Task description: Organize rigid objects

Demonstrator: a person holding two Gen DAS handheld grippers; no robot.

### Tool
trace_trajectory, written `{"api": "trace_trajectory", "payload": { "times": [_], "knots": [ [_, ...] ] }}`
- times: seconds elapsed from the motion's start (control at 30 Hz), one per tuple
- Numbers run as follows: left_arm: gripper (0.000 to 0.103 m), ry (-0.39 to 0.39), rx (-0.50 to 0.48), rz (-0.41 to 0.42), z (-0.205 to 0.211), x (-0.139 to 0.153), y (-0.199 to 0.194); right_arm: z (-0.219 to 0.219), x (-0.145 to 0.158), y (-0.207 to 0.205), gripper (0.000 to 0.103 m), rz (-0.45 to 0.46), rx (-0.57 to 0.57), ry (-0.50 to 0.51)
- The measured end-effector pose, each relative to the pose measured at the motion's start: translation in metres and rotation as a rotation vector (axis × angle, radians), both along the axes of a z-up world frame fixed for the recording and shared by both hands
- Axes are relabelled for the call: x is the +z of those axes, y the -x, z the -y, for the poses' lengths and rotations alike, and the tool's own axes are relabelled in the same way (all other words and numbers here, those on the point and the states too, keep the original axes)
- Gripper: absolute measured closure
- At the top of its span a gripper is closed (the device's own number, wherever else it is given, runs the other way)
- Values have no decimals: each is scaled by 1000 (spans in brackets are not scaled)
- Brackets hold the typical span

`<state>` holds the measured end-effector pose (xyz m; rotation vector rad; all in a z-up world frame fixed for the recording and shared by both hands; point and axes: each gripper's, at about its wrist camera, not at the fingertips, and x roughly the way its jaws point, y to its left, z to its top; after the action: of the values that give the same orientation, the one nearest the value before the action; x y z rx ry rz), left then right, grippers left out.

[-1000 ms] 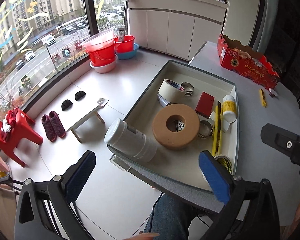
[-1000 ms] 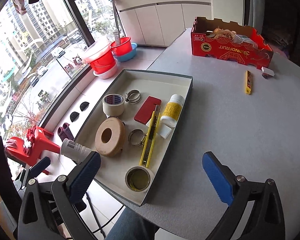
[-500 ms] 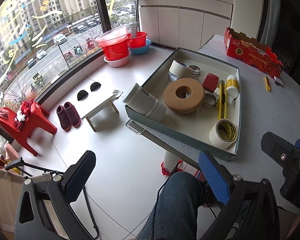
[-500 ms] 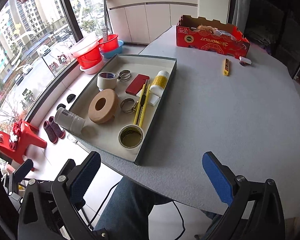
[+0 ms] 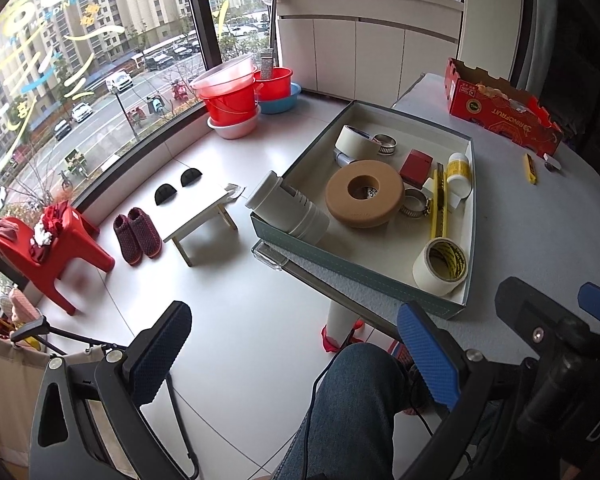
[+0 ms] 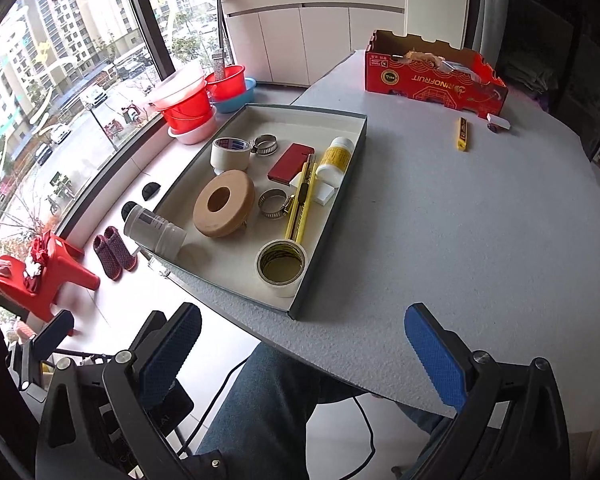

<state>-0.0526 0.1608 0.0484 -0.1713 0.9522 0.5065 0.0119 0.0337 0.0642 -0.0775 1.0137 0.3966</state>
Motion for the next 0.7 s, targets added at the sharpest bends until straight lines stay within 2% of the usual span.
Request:
{"api": "trace_trajectory", "payload": {
  "times": [0.7],
  "knots": [
    [0,2,-16,-1,5,-3,0,-4,1,4,1,2,12,-3]
  ]
}}
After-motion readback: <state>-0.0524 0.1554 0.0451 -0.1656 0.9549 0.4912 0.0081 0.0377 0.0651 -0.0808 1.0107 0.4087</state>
